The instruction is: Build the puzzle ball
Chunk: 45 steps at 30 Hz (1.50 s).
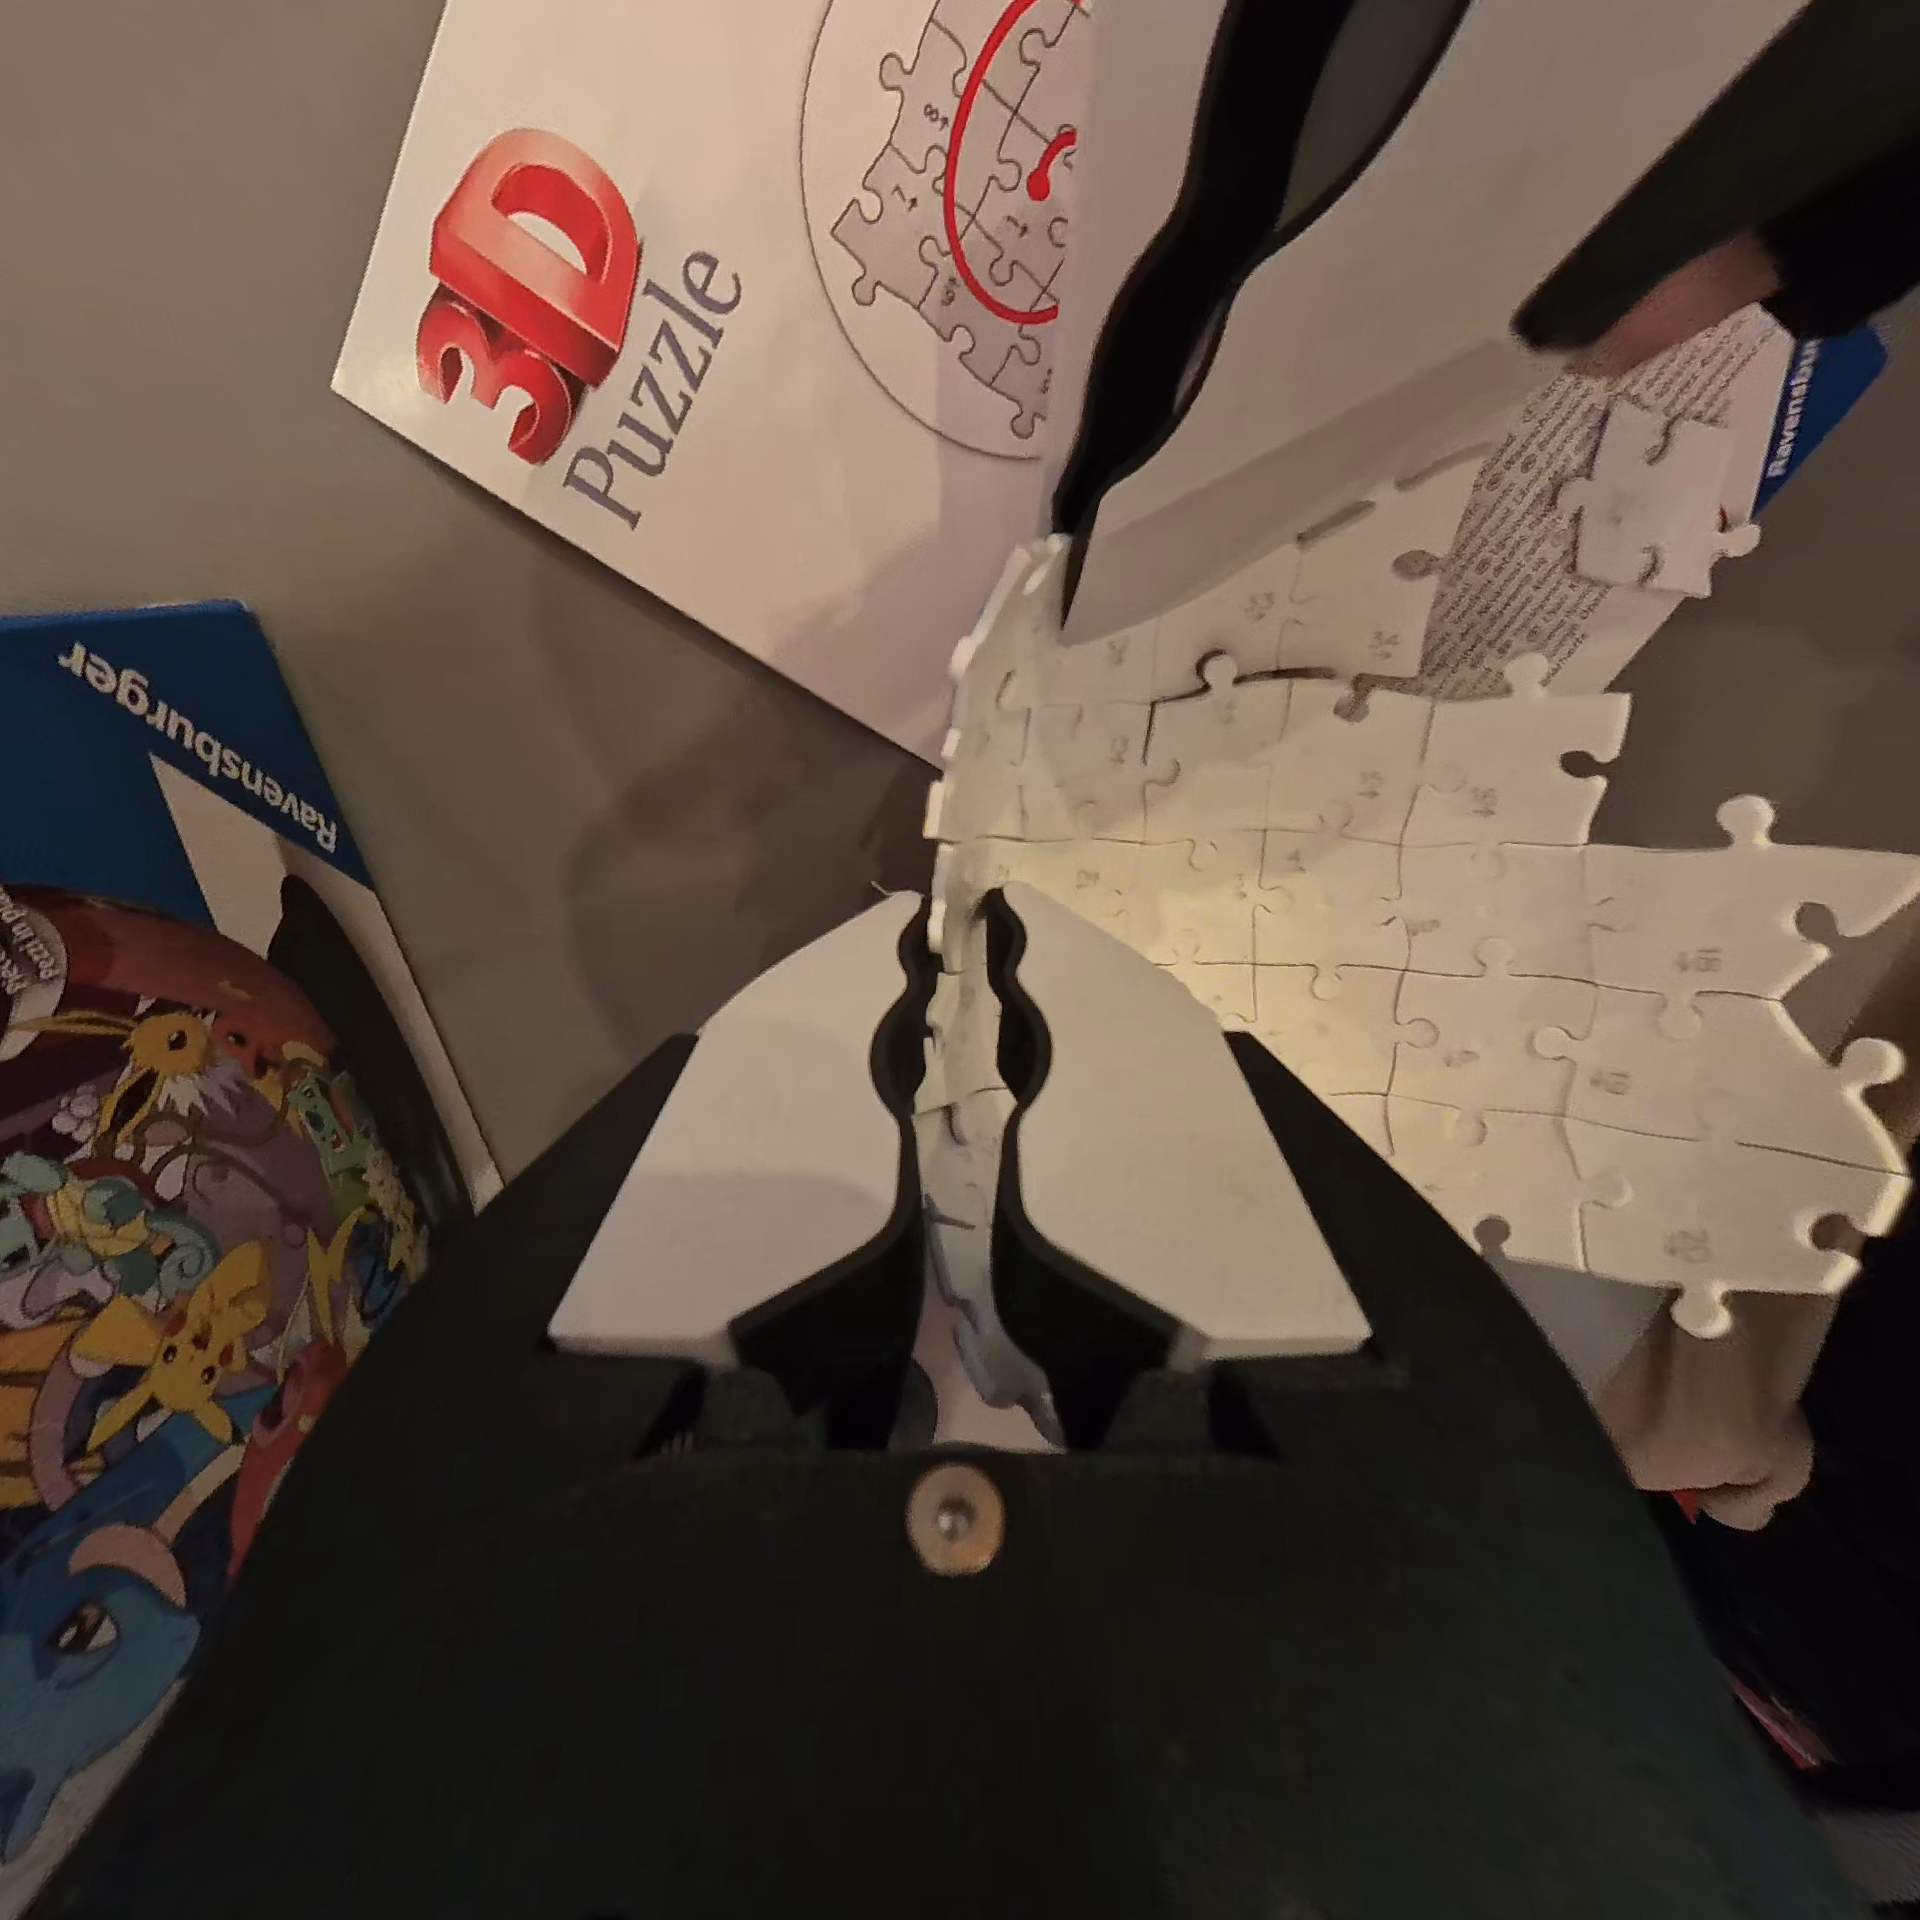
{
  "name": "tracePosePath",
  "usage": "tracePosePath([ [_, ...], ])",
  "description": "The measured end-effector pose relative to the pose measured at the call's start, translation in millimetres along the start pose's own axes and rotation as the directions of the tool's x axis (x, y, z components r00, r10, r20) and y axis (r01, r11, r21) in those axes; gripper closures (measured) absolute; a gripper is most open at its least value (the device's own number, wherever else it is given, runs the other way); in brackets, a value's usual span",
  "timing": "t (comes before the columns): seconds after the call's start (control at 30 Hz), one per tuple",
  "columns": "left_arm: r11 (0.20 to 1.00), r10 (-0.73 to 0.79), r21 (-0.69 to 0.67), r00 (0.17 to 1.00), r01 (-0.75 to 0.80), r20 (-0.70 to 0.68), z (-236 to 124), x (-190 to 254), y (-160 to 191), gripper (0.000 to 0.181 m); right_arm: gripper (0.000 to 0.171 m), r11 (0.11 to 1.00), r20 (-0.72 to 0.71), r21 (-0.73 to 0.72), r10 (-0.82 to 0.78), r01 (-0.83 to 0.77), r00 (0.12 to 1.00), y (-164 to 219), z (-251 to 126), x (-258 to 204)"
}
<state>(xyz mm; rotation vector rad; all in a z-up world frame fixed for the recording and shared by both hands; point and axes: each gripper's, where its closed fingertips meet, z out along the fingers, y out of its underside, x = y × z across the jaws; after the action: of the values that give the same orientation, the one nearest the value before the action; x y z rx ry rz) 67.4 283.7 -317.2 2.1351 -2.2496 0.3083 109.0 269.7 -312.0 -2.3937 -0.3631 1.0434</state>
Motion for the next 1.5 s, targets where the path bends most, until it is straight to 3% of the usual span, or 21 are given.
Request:
tracePosePath([
  [0.37, 1.0, 0.006, 0.014, 1.0, -0.006, -0.028, -0.5, 0.2, -0.3, 0.173, 0.171, 1.0, 0.033, 0.0, -0.001, 0.001, 0.999, 0.1, 1.3, 0.3],
  [0.57, 0.999, 0.049, 0.006, 0.996, -0.049, -0.07, 6.6, 7.5, -1.4, 0.152, 0.171, 1.0, 0.026, -0.006, -0.013, 0.013, 1.0, 0.1, 3.1, -0.7],
  [0.7, 0.997, 0.073, 0.015, 0.993, -0.072, -0.094, 7.5, 8.8, -8.6, 0.15, 0.171, 1.0, 0.03, -0.003, -0.011, 0.011, 0.999, 0.1, 3.2, -0.7],
  [1.13, 0.997, 0.055, 0.066, 0.982, -0.043, -0.181, 6.3, 7.8, -20.1, 0.175, 0.171, 1.0, 0.041, 0.018, -0.017, 0.016, 0.999, -1.9, 1.4, 0.0],
  [1.5, 0.997, 0.037, 0.073, 0.961, -0.017, -0.275, 4.2, 9.5, -17.0, 0.178, 0.171, 0.993, -0.002, -0.002, -0.116, 0.116, 0.993, -4.6, 1.8, -2.7],
])
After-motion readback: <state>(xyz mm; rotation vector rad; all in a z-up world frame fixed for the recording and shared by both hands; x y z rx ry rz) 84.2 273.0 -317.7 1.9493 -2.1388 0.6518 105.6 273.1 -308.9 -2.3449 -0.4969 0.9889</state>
